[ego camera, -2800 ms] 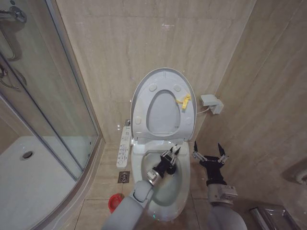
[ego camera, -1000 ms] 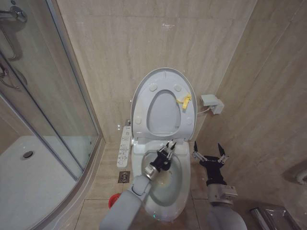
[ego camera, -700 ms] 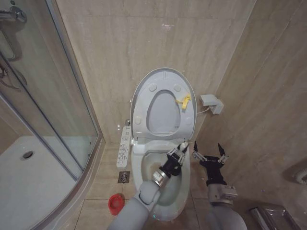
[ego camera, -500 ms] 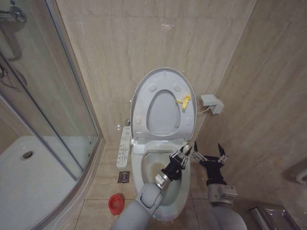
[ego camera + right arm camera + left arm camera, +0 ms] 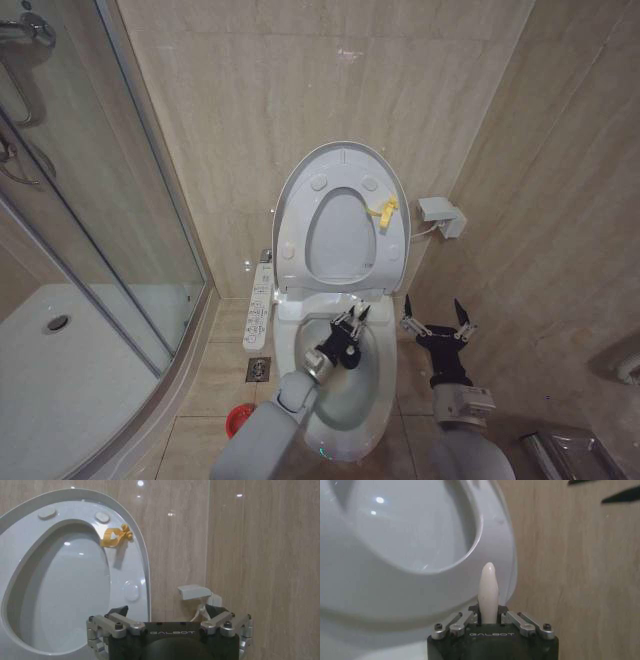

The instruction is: Open the toilet lid, clean the toilet bowl with a toilet brush, close the toilet lid, and flush.

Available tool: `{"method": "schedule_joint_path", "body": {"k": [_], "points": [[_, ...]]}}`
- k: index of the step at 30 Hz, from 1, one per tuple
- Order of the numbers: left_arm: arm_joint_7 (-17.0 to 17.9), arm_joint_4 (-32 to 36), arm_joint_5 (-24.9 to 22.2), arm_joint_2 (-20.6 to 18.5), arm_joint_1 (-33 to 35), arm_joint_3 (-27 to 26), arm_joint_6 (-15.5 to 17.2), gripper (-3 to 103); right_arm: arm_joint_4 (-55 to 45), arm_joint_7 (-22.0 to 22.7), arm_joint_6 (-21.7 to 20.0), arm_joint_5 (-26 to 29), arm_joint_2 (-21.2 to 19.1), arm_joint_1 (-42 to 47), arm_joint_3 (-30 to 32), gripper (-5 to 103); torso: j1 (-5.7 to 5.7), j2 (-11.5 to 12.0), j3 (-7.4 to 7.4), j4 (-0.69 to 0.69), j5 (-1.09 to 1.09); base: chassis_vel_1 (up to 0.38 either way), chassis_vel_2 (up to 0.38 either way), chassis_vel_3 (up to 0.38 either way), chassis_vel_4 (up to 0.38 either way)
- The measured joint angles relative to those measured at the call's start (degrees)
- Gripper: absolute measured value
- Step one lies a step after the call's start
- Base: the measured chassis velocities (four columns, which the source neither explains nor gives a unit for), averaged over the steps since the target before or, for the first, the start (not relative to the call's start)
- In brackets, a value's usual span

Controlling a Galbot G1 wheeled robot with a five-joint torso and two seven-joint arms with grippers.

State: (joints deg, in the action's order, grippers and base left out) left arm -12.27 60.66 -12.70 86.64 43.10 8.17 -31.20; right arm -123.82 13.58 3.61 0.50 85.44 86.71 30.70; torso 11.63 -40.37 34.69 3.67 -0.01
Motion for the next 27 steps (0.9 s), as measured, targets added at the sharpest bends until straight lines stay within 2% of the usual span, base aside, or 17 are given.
{"method": "schedule_joint_path", "body": {"k": [2,5,10,15,16,18,22,27], "points": [[-0.12,-0.46,0.01,-0.03,-0.10,-0.11,-0.02,20,0.00,0.00,0.00,0.00,0.00,0.00,0.00,100,0.00,0.00,0.00,0.00,0.00,0.000,0.000,0.000,0.000],[-0.88,-4.63,0.97,-0.27,-0.75,-1.09,-0.39,20,0.00,0.00,0.00,0.00,0.00,0.00,0.00,100,0.00,0.00,0.00,0.00,0.00,0.000,0.000,0.000,0.000],[-0.89,-5.68,0.75,-0.45,-0.63,-1.45,-0.32,20,0.00,0.00,0.00,0.00,0.00,0.00,0.00,100,0.00,-0.01,-0.01,0.01,-0.01,0.000,0.000,0.000,0.000],[1.73,-5.13,-0.58,-0.15,-0.33,-0.91,0.06,20,0.00,0.00,0.00,0.00,0.00,0.00,0.00,100,0.00,0.00,-0.01,-0.01,0.00,0.000,0.000,0.000,0.000],[2.24,-3.16,-0.73,0.37,-0.44,-0.34,0.37,20,0.00,0.00,0.00,0.00,0.00,0.00,0.00,100,0.00,0.00,0.00,-0.01,0.02,0.000,0.000,0.000,0.000],[2.07,-1.32,-0.78,0.97,-0.95,1.82,0.36,20,0.00,0.00,0.00,0.00,0.00,0.00,0.00,100,0.00,0.00,0.01,0.01,0.02,0.000,0.000,0.000,0.000],[1.23,-0.89,-0.73,1.70,-1.93,2.88,0.16,20,0.00,0.00,0.00,0.00,0.00,0.00,0.00,100,0.00,0.00,0.00,0.01,0.02,0.000,0.000,0.000,0.000],[-0.77,-5.43,-0.80,2.36,-3.45,3.24,-0.51,20,0.00,0.00,0.00,0.00,0.00,0.00,0.00,100,0.00,0.00,0.01,0.00,0.01,0.000,0.000,0.000,0.000]]}}
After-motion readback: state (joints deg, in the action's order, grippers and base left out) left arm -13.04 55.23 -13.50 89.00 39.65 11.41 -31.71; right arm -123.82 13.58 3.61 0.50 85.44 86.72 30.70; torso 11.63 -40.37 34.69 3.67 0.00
